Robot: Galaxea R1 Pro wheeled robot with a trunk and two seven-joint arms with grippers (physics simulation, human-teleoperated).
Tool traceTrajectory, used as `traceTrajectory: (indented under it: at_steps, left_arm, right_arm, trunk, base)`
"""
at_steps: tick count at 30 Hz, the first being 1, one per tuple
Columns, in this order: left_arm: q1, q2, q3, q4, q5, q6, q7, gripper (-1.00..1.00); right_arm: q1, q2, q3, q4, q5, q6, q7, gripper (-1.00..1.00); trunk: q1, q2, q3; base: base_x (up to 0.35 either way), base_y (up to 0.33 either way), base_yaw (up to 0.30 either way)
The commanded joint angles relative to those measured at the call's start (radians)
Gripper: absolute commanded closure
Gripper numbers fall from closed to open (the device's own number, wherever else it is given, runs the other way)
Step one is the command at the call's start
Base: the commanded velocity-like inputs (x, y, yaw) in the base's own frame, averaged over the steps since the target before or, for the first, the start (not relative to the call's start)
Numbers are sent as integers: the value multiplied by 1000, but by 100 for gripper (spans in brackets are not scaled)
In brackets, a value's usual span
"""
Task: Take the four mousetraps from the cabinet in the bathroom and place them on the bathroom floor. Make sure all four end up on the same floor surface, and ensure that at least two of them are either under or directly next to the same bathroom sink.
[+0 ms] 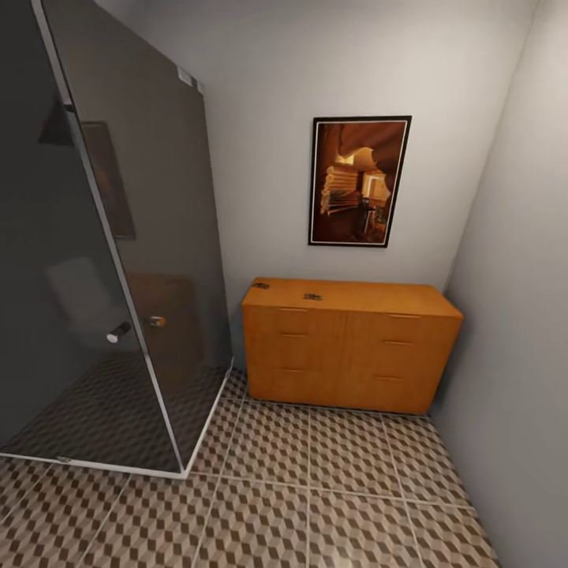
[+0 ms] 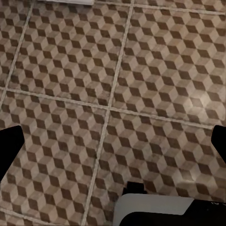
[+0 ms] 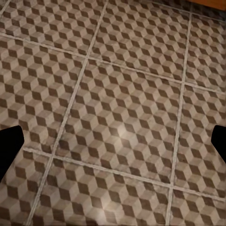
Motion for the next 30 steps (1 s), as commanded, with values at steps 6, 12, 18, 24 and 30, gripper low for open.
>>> traceTrajectory:
  at_steps: [6,12,18,24,30]
  left_arm:
    - [-1,0,-9,0,4,-2,5,-100]
    - [-1,0,-9,0,5,-1,5,-100]
    - [-1,0,-9,0,4,-1,5,-100]
    - [-1,0,-9,0,4,-2,5,-100]
    - [-1,0,-9,0,4,-2,5,-100]
  right_arm:
    - [-1,0,9,0,-9,-3,-2,-100]
    - [-1,0,9,0,-10,-1,-2,-100]
    - [-1,0,9,0,-10,-1,-2,-100]
    - [-1,0,9,0,-10,-1,-1,-100]
    - [-1,0,9,1,-9,-1,-1,-100]
  trunk:
    - [1,-2,-2]
    - [1,-2,-2]
    - [1,-2,-2]
    - [1,-2,-2]
    - [1,-2,-2]
  base:
    - [259,0,0]
    - [224,0,0]
    - [150,0,0]
    - [130,-14,0]
    - [168,-101,0]
